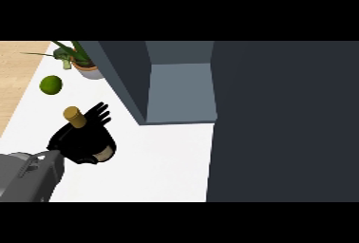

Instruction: Pick up the wine, place it into the cabinet and close the cabinet

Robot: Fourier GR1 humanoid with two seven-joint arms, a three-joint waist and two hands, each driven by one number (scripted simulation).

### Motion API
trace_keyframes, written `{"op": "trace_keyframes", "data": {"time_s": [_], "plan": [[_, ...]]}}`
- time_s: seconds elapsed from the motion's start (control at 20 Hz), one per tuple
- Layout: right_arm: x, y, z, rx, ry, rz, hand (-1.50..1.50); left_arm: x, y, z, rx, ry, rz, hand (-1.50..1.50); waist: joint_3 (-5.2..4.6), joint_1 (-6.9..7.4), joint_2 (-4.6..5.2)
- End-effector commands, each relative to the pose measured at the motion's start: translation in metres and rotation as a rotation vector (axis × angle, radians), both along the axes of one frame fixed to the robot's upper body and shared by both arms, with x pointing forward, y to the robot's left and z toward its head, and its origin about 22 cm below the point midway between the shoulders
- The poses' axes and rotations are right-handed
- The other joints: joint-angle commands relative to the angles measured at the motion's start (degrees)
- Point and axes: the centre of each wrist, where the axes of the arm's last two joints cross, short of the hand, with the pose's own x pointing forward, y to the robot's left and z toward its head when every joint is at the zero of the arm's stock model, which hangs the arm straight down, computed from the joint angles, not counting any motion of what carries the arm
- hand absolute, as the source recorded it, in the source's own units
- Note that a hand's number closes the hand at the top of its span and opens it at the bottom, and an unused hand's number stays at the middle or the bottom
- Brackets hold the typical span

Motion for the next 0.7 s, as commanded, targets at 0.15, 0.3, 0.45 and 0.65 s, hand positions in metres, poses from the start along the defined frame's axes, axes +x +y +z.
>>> {"op": "trace_keyframes", "data": {"time_s": [0.15,0.3,0.45,0.65], "plan": [[-0.049,-0.013,0.027,0.064,-0.049,0.055,-1.50,-0.006,-0.011,-0.012,-0.115,-0.026,-0.053,-1.50,-0.04,-0.51,-0.02],[-0.047,-0.016,0.032,0.044,-0.048,0.048,-1.50,0.007,-0.019,-0.002,-0.113,-0.051,-0.063,1.50,0.02,0.59,-0.18],[-0.048,-0.011,0.030,0.066,-0.054,0.042,-1.50,0.003,-0.026,-0.010,-0.136,-0.043,-0.071,1.50,-0.04,0.27,-0.13],[-0.057,-0.017,0.029,0.055,-0.039,0.022,-1.50,0.005,-0.039,-0.007,-0.058,-0.098,-0.077,1.50,0.08,0.46,-0.38]]}}
